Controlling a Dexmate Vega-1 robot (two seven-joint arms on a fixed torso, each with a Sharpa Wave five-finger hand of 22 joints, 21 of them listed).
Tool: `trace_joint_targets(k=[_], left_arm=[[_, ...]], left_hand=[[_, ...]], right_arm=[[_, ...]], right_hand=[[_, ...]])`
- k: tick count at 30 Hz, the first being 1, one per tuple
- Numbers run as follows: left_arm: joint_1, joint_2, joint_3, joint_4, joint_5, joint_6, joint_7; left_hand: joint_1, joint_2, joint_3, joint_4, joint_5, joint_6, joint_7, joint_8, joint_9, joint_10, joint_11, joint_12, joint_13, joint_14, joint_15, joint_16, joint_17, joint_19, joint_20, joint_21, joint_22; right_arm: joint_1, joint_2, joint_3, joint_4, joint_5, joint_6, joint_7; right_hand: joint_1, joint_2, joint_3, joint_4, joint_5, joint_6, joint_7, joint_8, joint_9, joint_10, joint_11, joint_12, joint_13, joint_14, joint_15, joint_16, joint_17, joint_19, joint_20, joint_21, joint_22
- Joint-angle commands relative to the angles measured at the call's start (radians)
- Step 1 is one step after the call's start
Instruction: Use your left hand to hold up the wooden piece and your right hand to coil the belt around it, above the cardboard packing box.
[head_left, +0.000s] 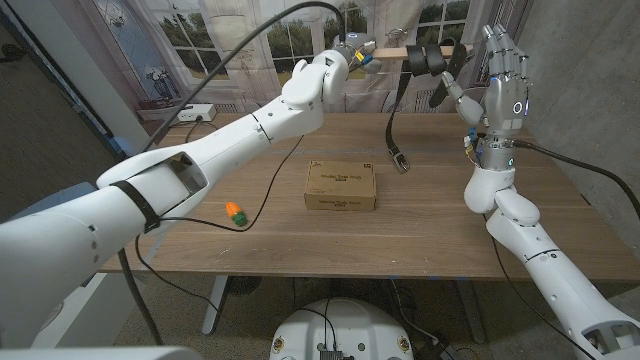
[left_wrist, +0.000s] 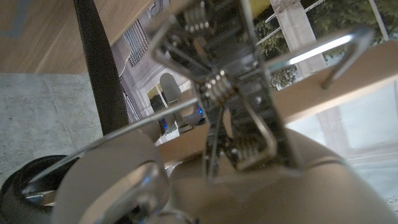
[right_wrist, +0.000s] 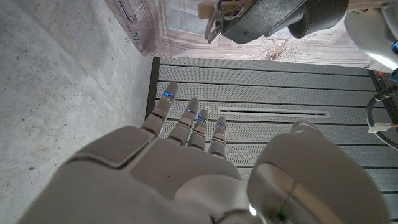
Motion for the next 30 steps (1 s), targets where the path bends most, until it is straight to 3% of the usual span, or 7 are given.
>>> trace_joint_targets(k=[1, 16, 30], left_arm=[[0.089, 0.073, -0.028, -0.172, -0.007, 0.067, -0.103], [0.182, 0.130, -0.048, -0.288, -0.012, 0.133, -0.171], [0.232, 0.184, -0.039, -0.351, -0.008, 0.189, -0.263]], left_hand=[[0.007, 0.008, -0.001, -0.003, -0.002, -0.019, 0.015, 0.005, 0.000, 0.015, -0.019, 0.007, 0.003, -0.006, -0.001, -0.005, -0.003, 0.006, -0.047, -0.001, 0.001], [0.009, 0.010, -0.001, -0.004, -0.005, -0.023, 0.015, 0.009, 0.004, 0.016, -0.018, 0.007, 0.003, -0.005, -0.001, -0.006, 0.000, 0.005, -0.048, 0.002, 0.000], [0.009, 0.011, -0.002, -0.003, -0.012, -0.027, 0.011, 0.015, 0.007, 0.017, -0.021, 0.007, 0.003, -0.003, -0.002, -0.010, 0.002, 0.001, -0.050, 0.002, -0.008]], right_arm=[[0.015, -0.056, -0.024, -0.056, 0.129, 0.021, 0.000], [0.052, -0.083, -0.046, -0.071, 0.187, -0.003, 0.000], [0.083, -0.013, -0.047, -0.026, 0.130, 0.048, 0.000]], right_hand=[[-0.019, 0.002, -0.012, 0.002, 0.012, -0.001, -0.017, -0.009, -0.001, -0.003, -0.010, -0.013, -0.007, -0.011, -0.032, -0.008, -0.015, -0.019, 0.007, -0.017, 0.002], [-0.040, 0.007, -0.020, 0.003, 0.021, 0.005, -0.019, -0.011, -0.001, -0.001, -0.016, -0.018, -0.018, 0.005, -0.024, -0.004, -0.033, -0.019, 0.010, -0.031, 0.002], [-0.054, 0.016, -0.025, 0.001, 0.030, 0.021, -0.016, -0.009, -0.002, 0.013, -0.018, -0.017, -0.027, 0.024, -0.024, 0.001, -0.048, -0.015, 0.005, -0.043, 0.002]])
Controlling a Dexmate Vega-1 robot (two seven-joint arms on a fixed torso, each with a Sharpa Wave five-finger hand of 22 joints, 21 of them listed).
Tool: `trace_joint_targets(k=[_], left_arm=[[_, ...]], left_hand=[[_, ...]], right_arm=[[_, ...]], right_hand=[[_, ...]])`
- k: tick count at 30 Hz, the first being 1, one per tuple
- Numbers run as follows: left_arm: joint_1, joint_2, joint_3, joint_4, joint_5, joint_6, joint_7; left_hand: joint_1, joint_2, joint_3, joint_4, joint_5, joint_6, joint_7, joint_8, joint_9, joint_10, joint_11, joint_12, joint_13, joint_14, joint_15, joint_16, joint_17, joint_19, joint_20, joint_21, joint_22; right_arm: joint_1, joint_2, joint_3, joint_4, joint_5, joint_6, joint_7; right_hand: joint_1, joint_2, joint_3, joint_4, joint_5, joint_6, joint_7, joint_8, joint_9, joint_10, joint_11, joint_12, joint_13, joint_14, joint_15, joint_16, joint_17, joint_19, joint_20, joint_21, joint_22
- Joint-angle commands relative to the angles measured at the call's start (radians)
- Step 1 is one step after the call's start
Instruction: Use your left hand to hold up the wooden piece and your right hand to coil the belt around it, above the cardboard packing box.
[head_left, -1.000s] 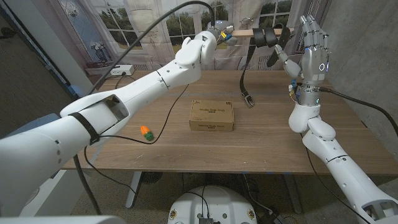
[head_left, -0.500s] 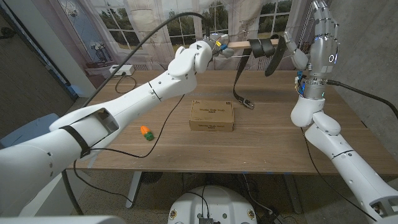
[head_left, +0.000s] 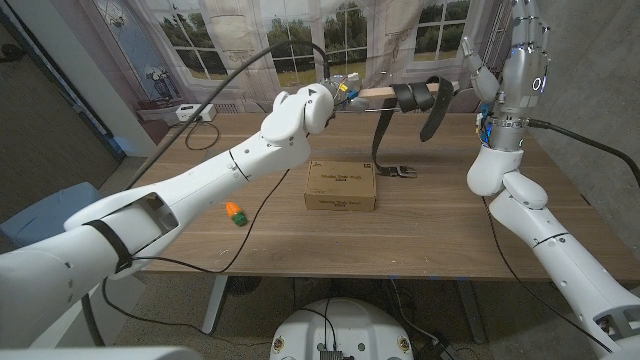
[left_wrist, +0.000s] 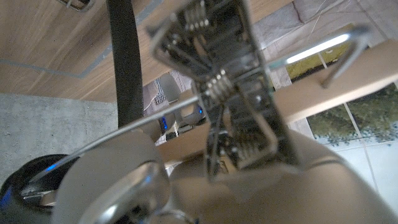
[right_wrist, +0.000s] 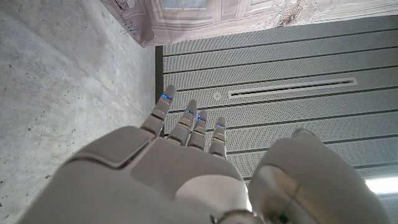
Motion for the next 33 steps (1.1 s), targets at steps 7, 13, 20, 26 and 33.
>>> trace_joint_targets(k=[7, 13, 20, 26, 33], left_arm=[[0.054, 0.064, 0.010, -0.068, -0.004, 0.059, -0.112], [0.045, 0.088, 0.027, -0.081, 0.009, 0.069, -0.170], [0.032, 0.114, 0.048, -0.090, 0.033, 0.059, -0.247], [0.025, 0.126, 0.059, -0.093, 0.060, 0.052, -0.313], [0.020, 0.127, 0.074, -0.081, 0.096, 0.043, -0.390]], left_hand=[[0.000, 0.010, -0.003, -0.004, -0.007, -0.024, 0.015, 0.007, -0.005, 0.016, -0.025, 0.007, 0.003, -0.001, -0.001, -0.006, 0.000, 0.003, -0.051, -0.006, -0.015], [0.000, 0.009, -0.003, -0.004, -0.009, -0.026, 0.016, 0.008, -0.004, 0.019, -0.022, 0.008, 0.003, 0.001, -0.001, -0.005, 0.003, -0.002, -0.051, 0.001, -0.008], [0.000, 0.007, -0.004, -0.004, -0.011, -0.025, 0.015, 0.007, -0.011, 0.011, -0.025, 0.006, 0.003, -0.002, -0.001, -0.008, 0.005, -0.002, -0.048, -0.002, -0.018], [-0.001, 0.005, -0.004, -0.004, -0.011, -0.030, 0.014, 0.007, -0.009, 0.001, -0.020, 0.005, 0.003, -0.006, 0.000, -0.012, 0.003, -0.005, -0.045, -0.004, -0.025], [-0.001, -0.001, -0.004, -0.005, -0.008, -0.030, 0.013, 0.001, -0.021, -0.008, -0.018, 0.006, 0.004, -0.010, 0.000, -0.019, 0.004, -0.013, -0.043, -0.009, -0.042]], right_arm=[[0.031, 0.058, -0.014, 0.034, -0.039, 0.033, 0.000], [0.039, 0.062, -0.020, 0.040, -0.050, 0.042, 0.000], [0.047, 0.074, -0.013, 0.035, -0.063, 0.044, 0.000], [0.046, 0.083, -0.005, 0.028, -0.070, 0.047, 0.000], [0.037, 0.091, 0.006, 0.018, -0.071, 0.053, 0.000]], right_hand=[[-0.007, 0.003, -0.010, 0.000, 0.015, 0.020, 0.004, 0.002, 0.001, 0.017, 0.003, 0.002, -0.003, 0.016, -0.027, 0.006, -0.007, 0.003, -0.001, -0.010, 0.002], [-0.010, 0.005, -0.011, -0.001, 0.018, 0.023, 0.003, 0.002, 0.001, 0.018, 0.001, 0.001, -0.005, 0.018, -0.028, 0.006, -0.012, 0.005, -0.002, -0.014, 0.002], [-0.013, 0.007, -0.012, -0.003, 0.021, 0.030, 0.004, 0.003, 0.001, 0.019, 0.000, 0.000, -0.009, 0.017, -0.030, 0.005, -0.017, 0.006, -0.002, -0.019, 0.002], [-0.015, 0.010, -0.014, -0.004, 0.024, 0.033, 0.004, 0.003, 0.001, 0.020, 0.004, -0.001, -0.011, 0.018, -0.032, 0.004, -0.023, 0.005, -0.002, -0.024, 0.002], [-0.018, 0.011, -0.015, -0.006, 0.027, 0.036, 0.005, 0.003, 0.001, 0.023, 0.001, -0.001, -0.015, 0.021, -0.033, 0.004, -0.029, 0.001, -0.001, -0.031, 0.002]])
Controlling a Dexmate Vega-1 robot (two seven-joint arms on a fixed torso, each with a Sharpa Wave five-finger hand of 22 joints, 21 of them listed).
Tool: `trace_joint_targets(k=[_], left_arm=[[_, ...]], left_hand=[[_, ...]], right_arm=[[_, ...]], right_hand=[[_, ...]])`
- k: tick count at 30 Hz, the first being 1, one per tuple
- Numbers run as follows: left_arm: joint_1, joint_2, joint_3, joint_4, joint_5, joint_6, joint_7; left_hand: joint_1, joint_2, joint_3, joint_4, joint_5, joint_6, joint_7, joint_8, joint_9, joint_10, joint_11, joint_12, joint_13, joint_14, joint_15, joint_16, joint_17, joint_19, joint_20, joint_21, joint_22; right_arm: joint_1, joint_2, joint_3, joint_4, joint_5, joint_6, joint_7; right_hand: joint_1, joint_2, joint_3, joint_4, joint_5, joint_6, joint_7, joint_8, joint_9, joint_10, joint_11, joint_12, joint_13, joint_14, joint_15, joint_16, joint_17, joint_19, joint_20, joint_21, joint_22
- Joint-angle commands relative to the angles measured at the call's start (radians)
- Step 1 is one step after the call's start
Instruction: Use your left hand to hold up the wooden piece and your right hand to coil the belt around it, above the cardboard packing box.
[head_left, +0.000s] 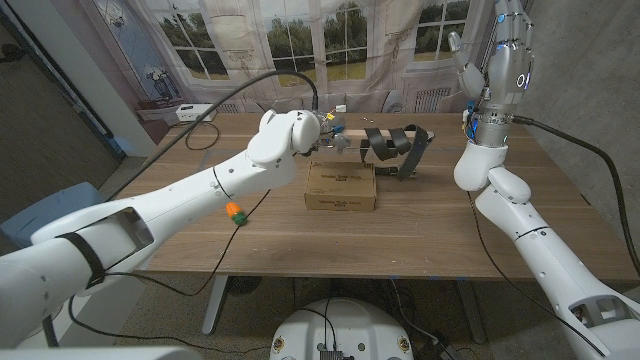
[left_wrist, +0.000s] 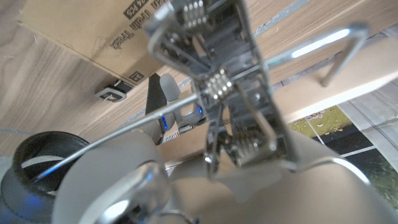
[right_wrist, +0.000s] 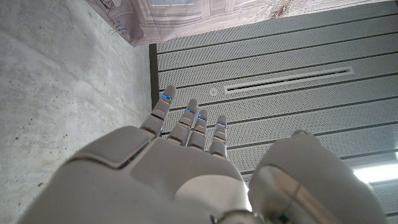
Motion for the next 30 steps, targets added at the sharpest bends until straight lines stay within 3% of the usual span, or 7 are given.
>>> trace_joint_targets(k=[1, 15, 30], left_arm=[[-0.012, 0.016, 0.027, 0.009, 0.059, -0.014, -0.135], [0.003, 0.002, 0.063, 0.034, 0.281, -0.040, -0.262], [0.101, -0.039, -0.023, 0.040, 0.419, -0.109, -0.335]], left_hand=[[0.000, -0.001, 0.000, -0.001, -0.001, -0.024, 0.021, -0.004, -0.004, -0.005, -0.014, 0.006, 0.003, -0.004, 0.001, -0.004, 0.000, -0.005, -0.043, -0.010, -0.009], [0.003, -0.002, 0.000, -0.004, 0.000, -0.027, 0.018, -0.009, -0.010, -0.011, -0.014, 0.007, 0.003, -0.008, 0.001, -0.019, -0.007, -0.009, -0.042, -0.008, -0.032], [0.006, 0.003, -0.002, -0.006, -0.006, -0.022, 0.015, -0.020, -0.032, -0.021, -0.022, 0.006, 0.003, 0.001, -0.001, -0.018, 0.007, -0.013, -0.043, 0.000, -0.050]], right_arm=[[-0.008, 0.017, 0.015, -0.015, -0.009, 0.008, 0.000], [-0.036, 0.019, 0.027, -0.037, -0.009, 0.006, 0.000], [-0.056, 0.003, 0.015, -0.067, 0.000, -0.021, 0.000]], right_hand=[[-0.005, -0.002, -0.007, 0.002, 0.006, 0.012, -0.004, 0.003, 0.001, 0.010, 0.003, -0.001, -0.001, 0.007, -0.033, 0.004, -0.001, -0.003, 0.003, -0.007, 0.002], [-0.011, 0.002, -0.011, 0.000, 0.012, 0.018, -0.006, 0.002, 0.000, 0.014, 0.002, -0.002, -0.007, 0.022, -0.030, 0.008, -0.013, -0.008, 0.006, -0.020, 0.002], [-0.016, 0.005, -0.014, -0.002, 0.018, 0.021, -0.006, 0.000, 0.000, 0.021, 0.004, -0.002, -0.012, 0.031, -0.029, 0.009, -0.023, -0.005, 0.007, -0.029, 0.003]])
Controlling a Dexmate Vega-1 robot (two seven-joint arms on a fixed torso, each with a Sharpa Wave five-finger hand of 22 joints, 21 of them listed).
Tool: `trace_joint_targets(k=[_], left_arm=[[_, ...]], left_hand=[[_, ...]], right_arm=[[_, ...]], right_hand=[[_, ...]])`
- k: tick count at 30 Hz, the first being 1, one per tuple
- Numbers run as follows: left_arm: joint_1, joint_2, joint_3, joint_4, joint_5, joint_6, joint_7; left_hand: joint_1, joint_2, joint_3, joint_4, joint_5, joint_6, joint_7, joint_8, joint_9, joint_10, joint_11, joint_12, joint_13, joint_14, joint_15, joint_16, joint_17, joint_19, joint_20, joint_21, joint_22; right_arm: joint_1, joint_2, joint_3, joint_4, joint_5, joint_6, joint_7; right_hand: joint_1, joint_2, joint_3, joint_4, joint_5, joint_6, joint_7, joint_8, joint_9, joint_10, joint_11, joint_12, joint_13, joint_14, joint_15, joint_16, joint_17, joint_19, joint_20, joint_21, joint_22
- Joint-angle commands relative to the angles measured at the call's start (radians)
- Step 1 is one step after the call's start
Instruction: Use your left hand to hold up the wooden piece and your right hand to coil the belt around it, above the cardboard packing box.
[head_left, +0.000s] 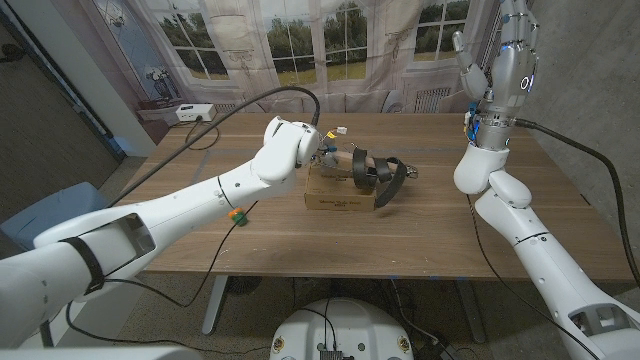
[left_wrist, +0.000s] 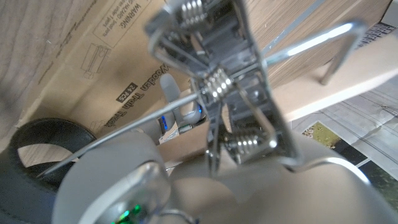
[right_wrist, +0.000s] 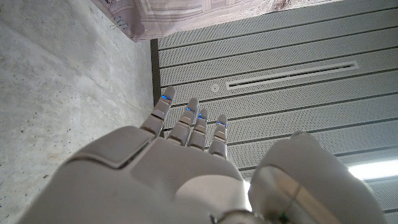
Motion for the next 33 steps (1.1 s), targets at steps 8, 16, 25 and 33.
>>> trace_joint_targets(k=[8, 16, 25, 33], left_arm=[[0.107, -0.042, -0.087, 0.012, 0.207, -0.084, -0.092], [0.140, -0.053, -0.106, 0.012, 0.333, -0.156, -0.115], [0.177, -0.081, -0.146, 0.018, 0.413, -0.241, -0.132], [0.170, -0.107, -0.164, 0.039, 0.432, -0.328, -0.189]], left_hand=[[0.031, -0.017, -0.023, -0.063, -0.056, 0.016, -0.003, -0.046, -0.076, -0.067, -0.023, -0.103, -0.132, 0.000, -0.006, -0.034, -0.033, 0.012, -0.063, -0.024, -0.111], [0.090, -0.151, -0.130, -0.194, -0.103, -0.022, -0.027, -0.208, -0.194, -0.132, -0.011, -0.374, -0.498, -0.073, -0.012, -0.181, -0.235, -0.058, -0.048, -0.042, -0.258], [0.071, -0.187, -0.227, -0.176, -0.064, -0.068, -0.030, -0.328, -0.243, -0.248, 0.019, -0.531, -0.668, -0.280, -0.013, -0.406, -0.446, -0.251, 0.037, -0.099, -0.391], [0.019, -0.274, -0.249, -0.111, 0.005, -0.211, -0.069, -0.459, -0.283, -0.458, 0.035, -0.775, -0.863, -0.673, 0.057, -0.743, -0.637, -0.556, 0.218, -0.345, -0.490]], right_arm=[[-0.026, -0.012, -0.008, -0.033, 0.006, -0.021, 0.000], [-0.028, -0.021, -0.012, -0.038, 0.008, -0.017, 0.000], [-0.036, -0.028, -0.009, -0.052, 0.009, -0.019, 0.000], [-0.039, -0.034, -0.006, -0.058, 0.007, -0.023, 0.000]], right_hand=[[-0.006, 0.005, -0.006, -0.001, 0.013, 0.007, 0.000, -0.001, 0.000, 0.013, 0.003, -0.002, -0.001, 0.019, -0.029, 0.011, -0.005, 0.001, 0.004, -0.008, 0.003], [-0.009, 0.006, -0.008, -0.002, 0.016, 0.010, 0.001, -0.001, 0.000, 0.020, -0.005, -0.001, -0.004, 0.033, -0.032, 0.015, -0.011, 0.006, 0.005, -0.013, 0.003], [-0.012, 0.008, -0.011, -0.003, 0.021, 0.014, 0.002, -0.002, 0.000, 0.030, -0.005, 0.002, -0.008, 0.051, -0.039, 0.021, -0.018, 0.016, 0.004, -0.017, 0.003], [-0.015, 0.009, -0.013, -0.004, 0.025, 0.021, 0.001, 0.000, 0.000, 0.037, -0.001, 0.003, -0.010, 0.063, -0.040, 0.024, -0.023, 0.021, 0.002, -0.023, 0.003]])
